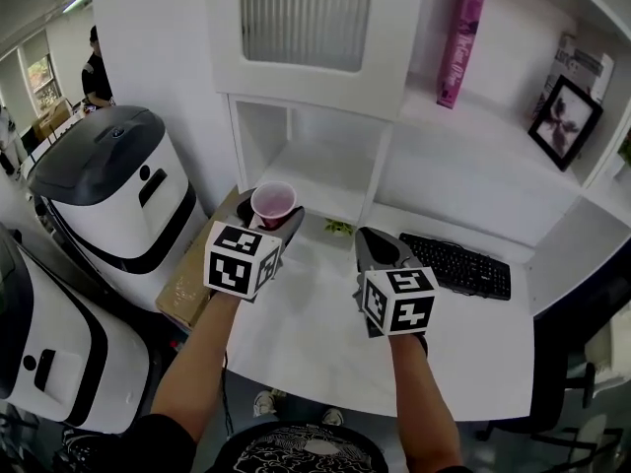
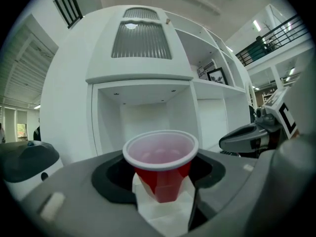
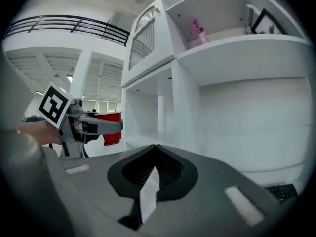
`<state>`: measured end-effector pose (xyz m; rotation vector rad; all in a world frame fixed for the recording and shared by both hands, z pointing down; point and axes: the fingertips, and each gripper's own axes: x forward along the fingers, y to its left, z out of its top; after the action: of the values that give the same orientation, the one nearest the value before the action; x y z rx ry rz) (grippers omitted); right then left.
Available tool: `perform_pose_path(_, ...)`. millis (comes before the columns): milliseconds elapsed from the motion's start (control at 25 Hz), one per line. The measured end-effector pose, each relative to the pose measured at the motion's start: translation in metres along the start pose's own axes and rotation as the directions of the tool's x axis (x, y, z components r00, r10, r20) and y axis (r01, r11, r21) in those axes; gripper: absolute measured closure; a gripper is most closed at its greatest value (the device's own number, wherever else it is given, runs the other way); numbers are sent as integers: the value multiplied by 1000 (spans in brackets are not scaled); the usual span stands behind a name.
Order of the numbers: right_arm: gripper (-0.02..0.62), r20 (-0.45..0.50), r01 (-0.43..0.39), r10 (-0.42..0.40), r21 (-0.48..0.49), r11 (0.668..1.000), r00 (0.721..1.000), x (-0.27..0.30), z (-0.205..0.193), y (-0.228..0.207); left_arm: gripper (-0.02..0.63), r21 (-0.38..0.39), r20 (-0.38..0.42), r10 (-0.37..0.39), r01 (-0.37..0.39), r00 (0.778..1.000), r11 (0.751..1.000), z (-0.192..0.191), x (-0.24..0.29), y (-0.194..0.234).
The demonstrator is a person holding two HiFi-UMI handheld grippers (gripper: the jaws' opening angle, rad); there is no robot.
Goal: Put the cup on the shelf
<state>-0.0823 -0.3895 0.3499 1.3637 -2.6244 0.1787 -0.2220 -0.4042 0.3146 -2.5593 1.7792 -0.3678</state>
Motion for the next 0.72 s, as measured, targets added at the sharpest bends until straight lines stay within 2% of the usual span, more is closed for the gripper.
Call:
perform_pose_path(360, 568, 12, 92, -92, 42, 995, 996, 10, 2, 7, 192, 55, 15, -130, 129, 991, 990, 14, 27, 10)
perform_pose_path(720, 568, 0, 178, -178, 57, 982, 984, 17, -6, 17, 192, 80, 24, -256, 254, 966, 964, 15, 59, 10)
